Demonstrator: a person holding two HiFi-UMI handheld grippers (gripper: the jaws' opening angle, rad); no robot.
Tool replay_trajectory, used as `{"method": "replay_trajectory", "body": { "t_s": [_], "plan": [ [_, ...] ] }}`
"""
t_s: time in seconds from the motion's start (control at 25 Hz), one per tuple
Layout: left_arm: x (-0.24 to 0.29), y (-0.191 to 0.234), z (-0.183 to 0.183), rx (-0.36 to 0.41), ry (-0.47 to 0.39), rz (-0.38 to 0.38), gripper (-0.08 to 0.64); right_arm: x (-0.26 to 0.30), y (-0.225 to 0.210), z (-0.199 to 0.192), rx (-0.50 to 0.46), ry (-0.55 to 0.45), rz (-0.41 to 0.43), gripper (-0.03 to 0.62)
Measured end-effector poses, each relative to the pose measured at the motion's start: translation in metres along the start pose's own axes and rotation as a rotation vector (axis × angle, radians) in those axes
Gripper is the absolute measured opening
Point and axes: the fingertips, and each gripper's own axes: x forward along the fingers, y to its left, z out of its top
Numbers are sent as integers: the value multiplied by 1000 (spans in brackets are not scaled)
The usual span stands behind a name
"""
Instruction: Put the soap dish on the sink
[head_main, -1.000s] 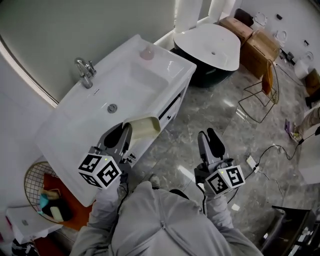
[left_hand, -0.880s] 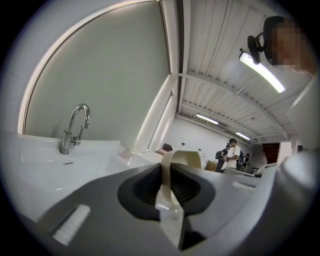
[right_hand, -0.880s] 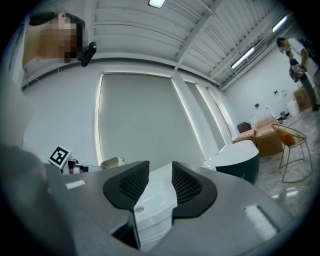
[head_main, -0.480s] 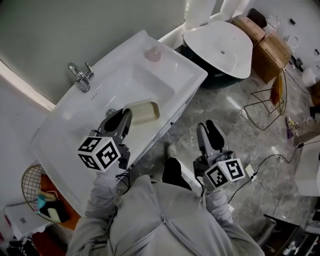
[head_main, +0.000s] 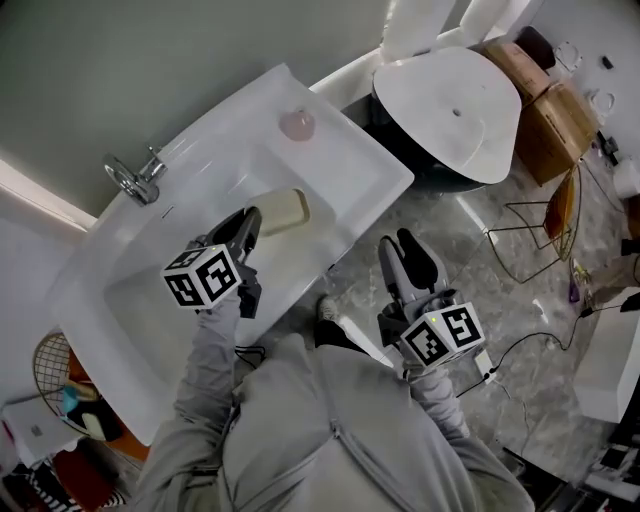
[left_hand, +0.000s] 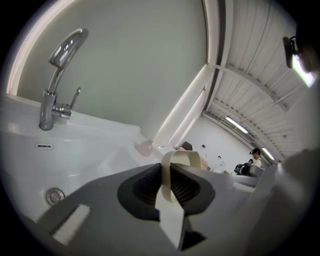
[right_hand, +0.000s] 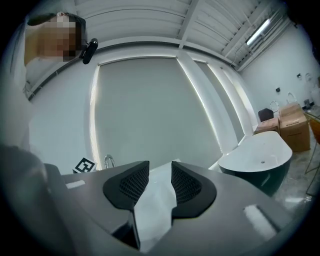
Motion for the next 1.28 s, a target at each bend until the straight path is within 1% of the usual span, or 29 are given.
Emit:
{"method": "replay_trajectory", "body": {
  "t_s": [0.12, 0.28, 0.32, 0.48, 0.6, 0.72, 0.88, 1.12, 1.28],
  "plan": [
    [32, 10, -7, -27, 29, 32, 100, 15, -15, 2, 4, 24, 21, 132],
    [71, 24, -18, -19, 79, 81, 100, 29, -37, 5, 13, 42, 26, 132],
    [79, 28, -22, -33, 92, 89, 100, 32, -41, 5, 14, 46, 25, 132],
    [107, 44, -42, -133, 147, 113, 100, 38, -57, 6, 19, 57, 13, 132],
    [124, 49, -52, -165, 183, 142, 100, 40, -69, 5, 27, 62, 0, 132],
    [140, 52, -61, -196, 211, 165, 100, 41, -79, 4, 35, 63, -10, 132],
    [154, 53, -70, -207, 246, 189, 100, 40, -89, 3, 47, 60, -21, 132],
    [170, 51, -74, -217, 272, 219, 100, 36, -102, 4, 64, 48, -32, 132],
    [176, 52, -77, -248, 279, 237, 100, 35, -107, 4, 75, 45, -35, 132]
  ]
}}
